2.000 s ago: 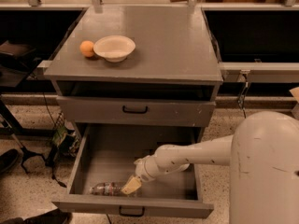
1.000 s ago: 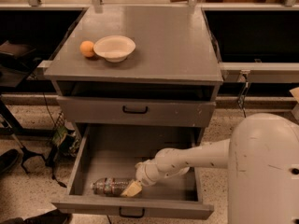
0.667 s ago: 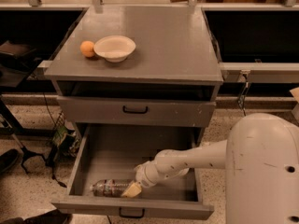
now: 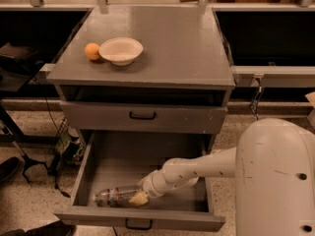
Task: Pick water bottle from middle drawer and place on counter
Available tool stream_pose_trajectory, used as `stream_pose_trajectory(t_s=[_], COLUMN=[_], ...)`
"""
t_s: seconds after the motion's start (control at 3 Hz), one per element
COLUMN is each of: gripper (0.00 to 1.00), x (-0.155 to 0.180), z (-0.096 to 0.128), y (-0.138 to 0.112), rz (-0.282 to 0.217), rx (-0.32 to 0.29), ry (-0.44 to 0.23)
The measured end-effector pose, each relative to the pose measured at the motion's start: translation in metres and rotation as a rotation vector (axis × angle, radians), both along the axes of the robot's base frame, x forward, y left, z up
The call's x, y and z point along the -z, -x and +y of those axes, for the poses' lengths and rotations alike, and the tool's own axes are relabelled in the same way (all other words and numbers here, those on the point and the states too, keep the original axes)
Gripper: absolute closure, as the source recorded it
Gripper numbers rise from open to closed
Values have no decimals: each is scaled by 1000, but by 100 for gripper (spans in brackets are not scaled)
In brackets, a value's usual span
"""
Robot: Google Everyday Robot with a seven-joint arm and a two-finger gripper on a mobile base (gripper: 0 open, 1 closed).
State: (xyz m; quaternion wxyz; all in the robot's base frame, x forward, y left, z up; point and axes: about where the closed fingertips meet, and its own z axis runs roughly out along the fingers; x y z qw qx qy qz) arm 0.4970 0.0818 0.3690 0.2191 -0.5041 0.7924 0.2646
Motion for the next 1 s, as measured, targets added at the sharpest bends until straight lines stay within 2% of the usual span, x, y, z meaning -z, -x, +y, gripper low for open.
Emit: stream_pose_trajectory(t_s=[0.33, 0.67, 1.0], gripper=[83, 100, 100], x=[-1, -8, -44], z=[0, -2, -10], y=[-1, -5, -9], rz=[0, -2, -33], rx=[1, 9, 4], ry=[0, -16, -45])
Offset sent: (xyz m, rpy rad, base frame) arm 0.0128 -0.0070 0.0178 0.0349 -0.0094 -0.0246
